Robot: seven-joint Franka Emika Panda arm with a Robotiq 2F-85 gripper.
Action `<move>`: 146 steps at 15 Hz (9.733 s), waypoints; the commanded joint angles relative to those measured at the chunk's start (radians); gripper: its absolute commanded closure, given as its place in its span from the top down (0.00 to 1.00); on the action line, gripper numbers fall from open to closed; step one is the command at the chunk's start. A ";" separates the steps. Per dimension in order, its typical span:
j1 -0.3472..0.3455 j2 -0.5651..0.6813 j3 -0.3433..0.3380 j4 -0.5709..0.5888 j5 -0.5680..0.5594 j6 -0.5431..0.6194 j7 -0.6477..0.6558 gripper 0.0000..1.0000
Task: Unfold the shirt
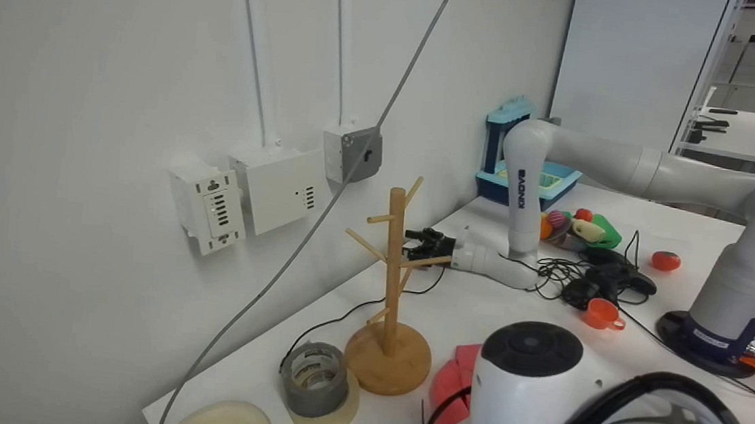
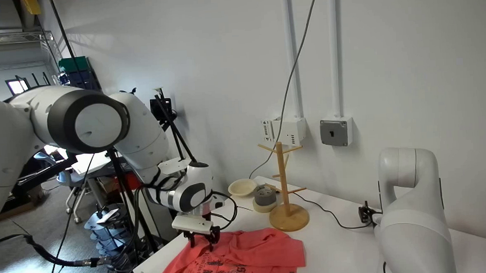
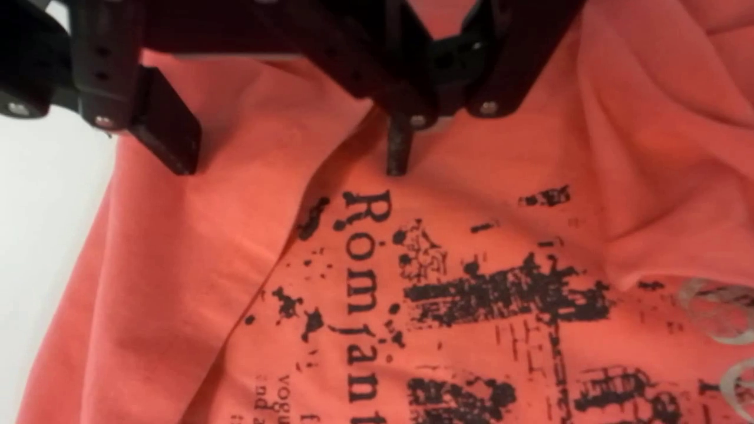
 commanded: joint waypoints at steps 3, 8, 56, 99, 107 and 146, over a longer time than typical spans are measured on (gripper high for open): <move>0.019 0.002 0.008 0.013 0.010 -0.009 0.042 0.66; 0.054 -0.015 0.005 0.005 -0.004 -0.009 0.067 0.22; 0.134 -0.030 -0.193 0.098 -0.202 0.029 0.112 1.00; 0.043 0.084 -0.330 0.240 -0.171 -0.002 0.328 1.00; 0.028 -0.052 -0.327 0.118 -0.129 0.012 0.383 1.00; -0.288 0.193 -0.323 0.501 -0.004 -0.293 0.233 1.00</move>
